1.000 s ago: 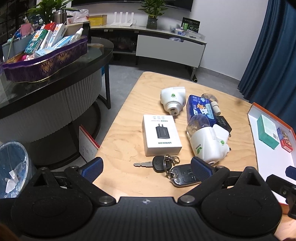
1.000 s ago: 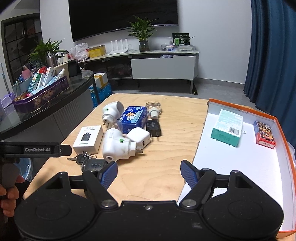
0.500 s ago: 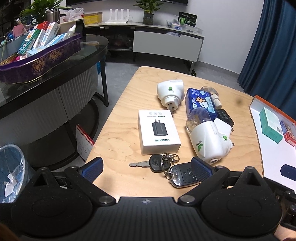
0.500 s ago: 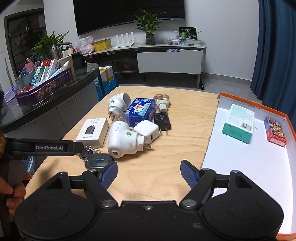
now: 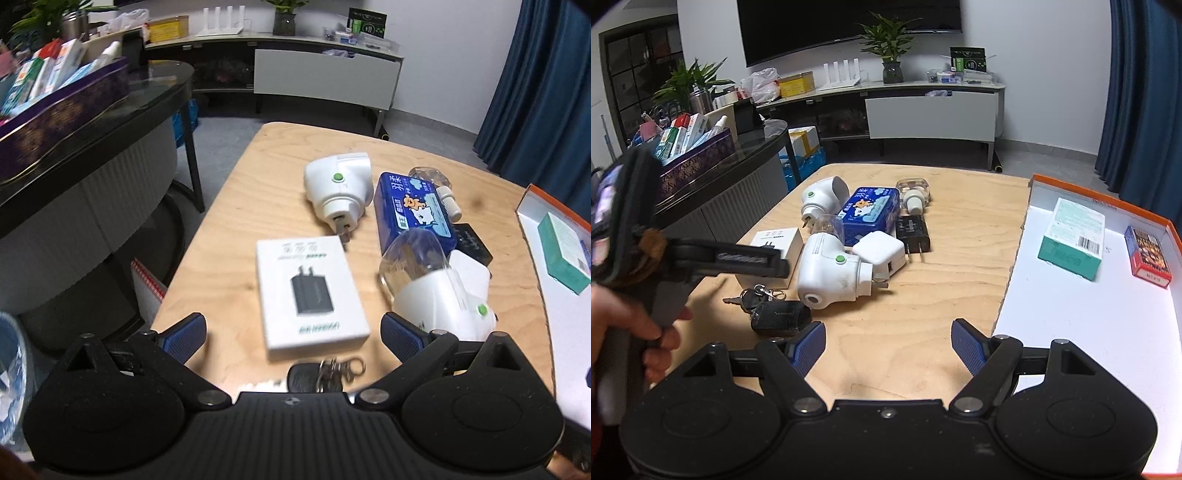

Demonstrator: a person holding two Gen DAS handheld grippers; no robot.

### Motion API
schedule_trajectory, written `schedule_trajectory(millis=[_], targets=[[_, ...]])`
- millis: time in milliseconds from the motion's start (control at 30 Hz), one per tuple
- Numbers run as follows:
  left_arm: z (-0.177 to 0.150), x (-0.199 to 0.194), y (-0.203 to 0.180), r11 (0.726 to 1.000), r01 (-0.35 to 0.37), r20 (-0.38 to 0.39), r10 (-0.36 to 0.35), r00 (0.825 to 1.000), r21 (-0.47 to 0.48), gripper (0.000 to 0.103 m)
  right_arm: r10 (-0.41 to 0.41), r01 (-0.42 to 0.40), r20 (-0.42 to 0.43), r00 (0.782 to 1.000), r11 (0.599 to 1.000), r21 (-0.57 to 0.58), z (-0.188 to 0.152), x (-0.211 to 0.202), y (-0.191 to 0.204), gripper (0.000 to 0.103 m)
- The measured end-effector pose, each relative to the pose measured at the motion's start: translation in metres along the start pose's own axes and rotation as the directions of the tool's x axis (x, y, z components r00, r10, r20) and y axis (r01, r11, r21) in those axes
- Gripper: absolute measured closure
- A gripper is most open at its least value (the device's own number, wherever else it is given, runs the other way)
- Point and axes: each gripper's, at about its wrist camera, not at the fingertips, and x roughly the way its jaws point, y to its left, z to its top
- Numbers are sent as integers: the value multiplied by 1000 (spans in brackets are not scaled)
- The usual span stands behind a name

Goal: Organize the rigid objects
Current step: 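Return both tools to the table and grasp the white charger box with the left tool, then grasp the glass bottle on the white device with the right tool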

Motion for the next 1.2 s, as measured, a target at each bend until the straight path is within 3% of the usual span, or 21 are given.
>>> schedule_trajectory(millis=[67,100,133,200,233,667,767,833,900,1033,1200], targets=[[3,7,-2,1000,-5,-4,5,1000,0,2,6,-6,4,1000,1000,-15,1,1,0,14],[3,10,-1,1000,-4,-7,4,1000,-2,10,10,-9,7,1000,1000,-22,2,2,1,14],[3,12,-1,1000,-7,-4,6,1000,-5,11,14,-14,9,1000,1000,-28,3,3,1,14],[3,8,0,1000,-9,21,9,1000,5,37,26,-26,7,1000,999,-41,5,6,2,14],[3,7,2,1000,4,29,-5,1000,10,43,33,-32,4,999,998,-48,6,9,4,14],[8,-16,25,997,60,118,-54,992,-49,44,118,-119,-23,993,955,-272,54,69,53,15],[10,-16,30,994,80,132,-70,989,-78,44,104,-123,-82,991,950,-288,66,92,60,28],[10,-16,32,993,82,142,-69,987,-86,44,99,-132,-127,987,948,-288,72,107,63,44],[10,-15,32,993,79,147,-66,987,-88,44,88,-138,-180,980,947,-289,74,122,66,50],[10,-13,35,991,88,148,-72,986,-104,44,61,-131,-230,971,945,-300,73,143,70,49],[8,-17,35,991,94,159,-77,984,-98,44,76,-123,-190,979,960,-251,70,135,63,51]])
